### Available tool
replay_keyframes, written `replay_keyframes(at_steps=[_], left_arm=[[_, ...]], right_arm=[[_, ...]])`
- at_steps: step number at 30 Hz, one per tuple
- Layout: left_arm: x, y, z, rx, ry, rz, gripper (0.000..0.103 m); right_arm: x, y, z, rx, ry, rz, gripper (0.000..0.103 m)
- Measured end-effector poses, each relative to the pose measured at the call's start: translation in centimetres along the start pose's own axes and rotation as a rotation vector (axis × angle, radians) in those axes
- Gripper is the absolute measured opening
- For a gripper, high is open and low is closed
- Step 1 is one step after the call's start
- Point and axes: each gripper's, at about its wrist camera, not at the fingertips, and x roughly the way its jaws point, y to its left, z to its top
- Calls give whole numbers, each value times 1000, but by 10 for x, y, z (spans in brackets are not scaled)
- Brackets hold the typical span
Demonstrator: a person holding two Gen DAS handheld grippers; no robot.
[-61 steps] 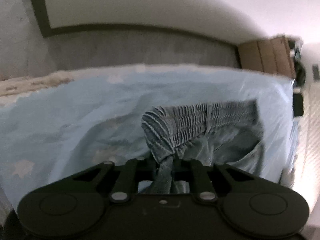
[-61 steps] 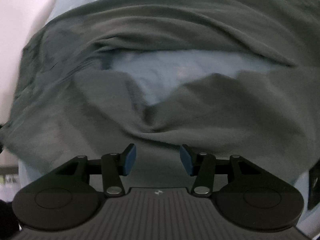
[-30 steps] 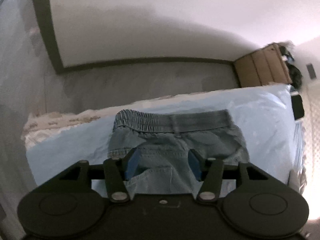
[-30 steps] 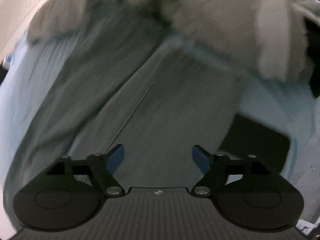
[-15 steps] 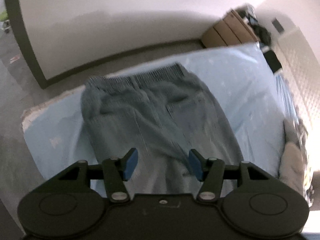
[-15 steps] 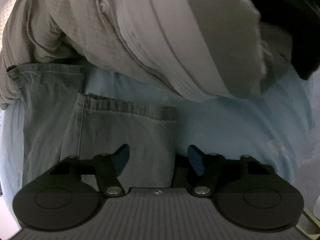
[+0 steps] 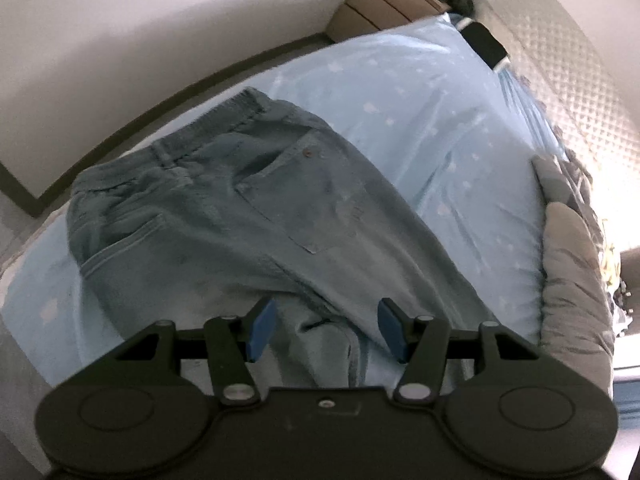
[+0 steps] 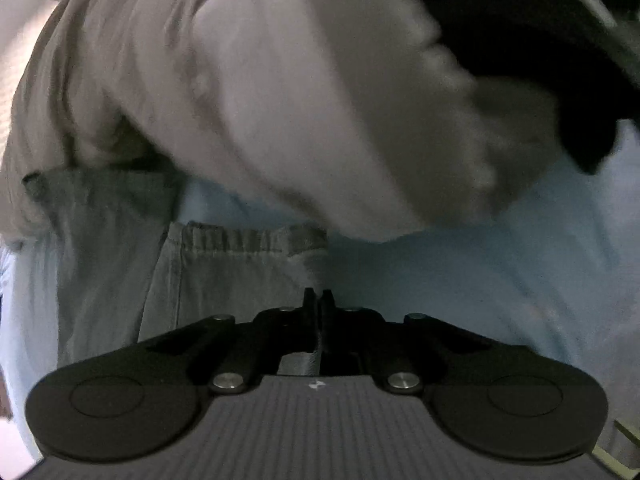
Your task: Fold clothes
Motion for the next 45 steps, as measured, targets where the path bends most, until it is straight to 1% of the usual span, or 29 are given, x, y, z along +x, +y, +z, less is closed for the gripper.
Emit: replay_keyframes(at_steps=[2, 4, 5, 8, 9, 10, 11, 12, 13, 15, 16, 18, 21, 23, 26, 28, 31, 35, 37, 40, 45], left_arm=[[5, -3, 1, 7, 7, -7, 53], [9, -4, 1, 15, 13, -9, 53], [13, -4, 1, 22, 20, -3, 53], [20, -2, 1, 27, 41, 17, 53], [22, -2, 1, 25, 43, 14, 53], [23, -2, 1, 26, 45, 11, 53], [24, -2, 1, 30, 46, 12, 53], [24, -3, 1, 34, 46, 13, 53], [25, -4, 1, 39, 47, 14, 53], [26, -6, 0, 47, 48, 11, 53], [27, -7, 0, 46, 50, 10, 53], [28, -9, -2, 43, 51, 9, 53], [28, -13, -5, 42, 47, 14, 53], [27, -16, -9, 42, 41, 23, 53], [17, -16, -17, 30, 20, 40, 53], [9, -13, -24, 17, 3, 58, 53], [-6, -4, -37, -11, -21, 97, 53], [-28, 10, -59, -60, -48, 149, 53], [-35, 14, -66, -82, -56, 167, 53], [-47, 19, -75, -115, -69, 194, 53], [-52, 14, -81, -119, -80, 224, 53]], right_arm=[[-4, -11, -2, 15, -22, -45, 0], [1, -20, -4, 20, -8, -62, 0], [0, -24, -4, 11, 2, -66, 0], [1, -21, -7, -49, 15, -65, 1], [1, -20, -7, -67, 20, -66, 3], [1, -18, -8, -85, 25, -67, 9], [-1, -17, -6, -102, 27, -68, 11], [-4, -16, -5, -119, 27, -69, 20], [-9, -16, -2, -140, 18, -68, 36], [-31, -17, 4, -181, -35, -64, 53], [-42, -17, 6, -201, -64, -61, 53], [-55, -6, 11, -254, -98, -17, 53], [-67, 10, 5, -368, -99, 64, 53], [-63, 28, 2, -435, -68, 127, 53], [-38, 58, 4, -461, -10, 213, 54], [-14, 72, 14, -429, 39, 248, 57], [21, 80, 27, -347, 120, 277, 57], [51, 72, 34, -210, 227, 268, 57], [64, 72, 36, -182, 245, 268, 57], [73, 69, 43, -168, 259, 259, 57], [69, 53, 55, -120, 258, 265, 58]])
